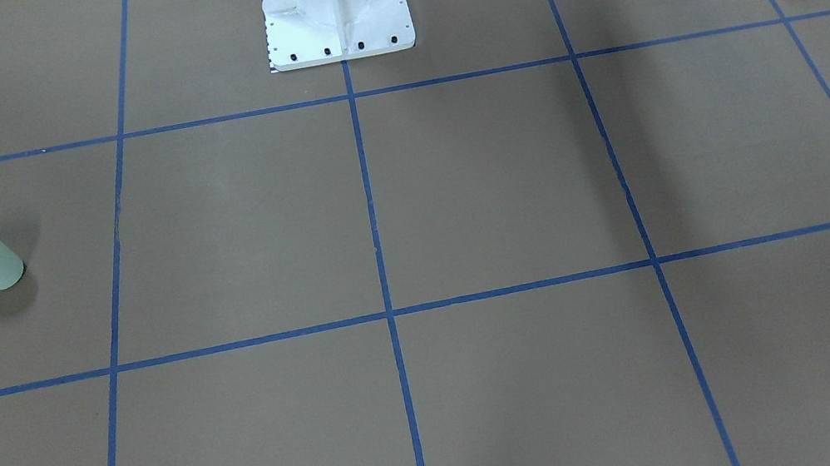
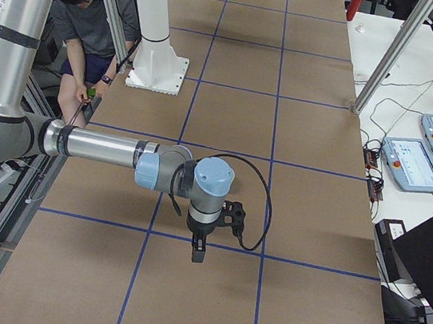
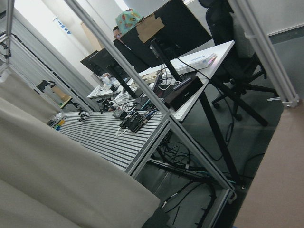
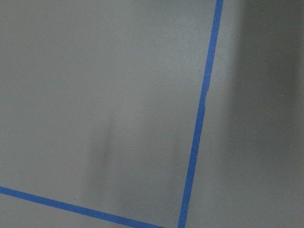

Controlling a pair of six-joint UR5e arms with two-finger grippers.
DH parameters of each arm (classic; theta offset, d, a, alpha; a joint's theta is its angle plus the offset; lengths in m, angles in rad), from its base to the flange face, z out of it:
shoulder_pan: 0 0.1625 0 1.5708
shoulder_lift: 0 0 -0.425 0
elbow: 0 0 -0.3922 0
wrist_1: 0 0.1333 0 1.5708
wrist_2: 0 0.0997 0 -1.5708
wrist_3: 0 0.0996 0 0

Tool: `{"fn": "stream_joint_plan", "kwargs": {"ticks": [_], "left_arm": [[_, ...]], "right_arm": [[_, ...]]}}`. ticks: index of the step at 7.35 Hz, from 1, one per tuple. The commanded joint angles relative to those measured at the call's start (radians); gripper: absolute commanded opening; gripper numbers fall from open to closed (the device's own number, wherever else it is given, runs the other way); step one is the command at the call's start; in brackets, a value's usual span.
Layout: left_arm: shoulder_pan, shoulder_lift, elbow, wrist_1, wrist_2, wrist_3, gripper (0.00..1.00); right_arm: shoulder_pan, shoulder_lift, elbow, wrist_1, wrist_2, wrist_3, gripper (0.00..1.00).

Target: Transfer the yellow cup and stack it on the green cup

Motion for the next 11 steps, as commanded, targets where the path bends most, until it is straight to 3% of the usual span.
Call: {"fn": "stream_joint_plan", "kwargs": {"ticks": [1, 6, 9, 11], "left_arm": [[0.061, -0.021, -0.005, 0.234, 0.040, -0.242, 1.00], [0.175, -0.024, -0.007, 0.699, 0.036, -0.683, 1.00], [0.285, -0.076, 0.003, 1.000, -0.129, -0.932, 1.00], [0.386, -0.106, 0.019, 1.141, -0.293, -1.146, 1.00]], "right_arm": [[0.000, 0.000, 0.001, 0.001, -0.001, 0.001, 1.00], [0.000, 0.000, -0.004, 0.001, -0.001, 0.001, 1.00], [0.000, 0.000, -0.004, 0.001, -0.001, 0.001, 1.00], [0.000, 0.000, -0.002, 0.001, -0.001, 0.001, 1.00]]}}
